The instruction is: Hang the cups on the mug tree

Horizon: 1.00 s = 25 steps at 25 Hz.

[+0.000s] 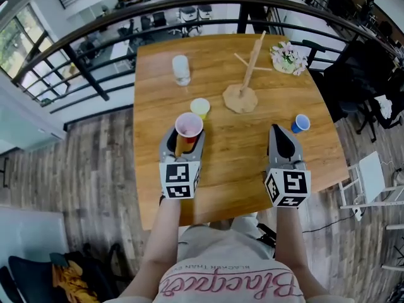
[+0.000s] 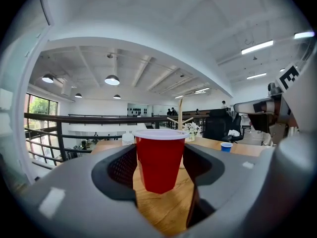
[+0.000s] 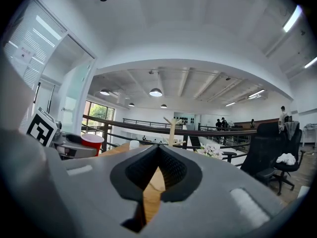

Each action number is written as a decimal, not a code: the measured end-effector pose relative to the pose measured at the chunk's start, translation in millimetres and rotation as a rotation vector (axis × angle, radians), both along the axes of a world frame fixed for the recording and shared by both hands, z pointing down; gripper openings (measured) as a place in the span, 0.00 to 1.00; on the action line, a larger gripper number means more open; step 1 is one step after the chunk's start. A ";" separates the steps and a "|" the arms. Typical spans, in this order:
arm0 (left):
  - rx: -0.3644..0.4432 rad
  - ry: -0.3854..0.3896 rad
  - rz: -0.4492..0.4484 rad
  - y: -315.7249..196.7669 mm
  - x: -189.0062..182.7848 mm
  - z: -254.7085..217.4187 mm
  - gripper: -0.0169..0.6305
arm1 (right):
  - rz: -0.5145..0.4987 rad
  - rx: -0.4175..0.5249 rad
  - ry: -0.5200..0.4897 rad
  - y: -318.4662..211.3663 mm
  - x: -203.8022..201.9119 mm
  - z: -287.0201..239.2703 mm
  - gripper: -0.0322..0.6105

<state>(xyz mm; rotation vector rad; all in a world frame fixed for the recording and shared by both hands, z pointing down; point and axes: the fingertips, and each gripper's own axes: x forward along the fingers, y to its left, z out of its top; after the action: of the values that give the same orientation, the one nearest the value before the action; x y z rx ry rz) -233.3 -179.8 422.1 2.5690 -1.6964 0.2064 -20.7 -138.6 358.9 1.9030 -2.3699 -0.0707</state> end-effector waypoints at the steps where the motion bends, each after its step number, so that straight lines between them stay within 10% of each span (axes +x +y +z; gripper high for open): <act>1: 0.003 -0.004 -0.015 -1.9 4.0 -1.4 0.50 | -0.009 -0.001 0.000 -4.0 7.4 -0.5 0.05; 25: -0.055 -0.202 -0.291 -57.2 110.2 1.0 0.49 | -0.244 -0.019 -0.042 -86.1 124.4 9.2 0.05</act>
<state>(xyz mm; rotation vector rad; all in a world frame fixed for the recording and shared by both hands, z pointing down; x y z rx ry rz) -123.2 -237.0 423.0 2.2919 -2.0746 0.5027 103.6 -224.6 368.0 1.6133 -2.6093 -0.0267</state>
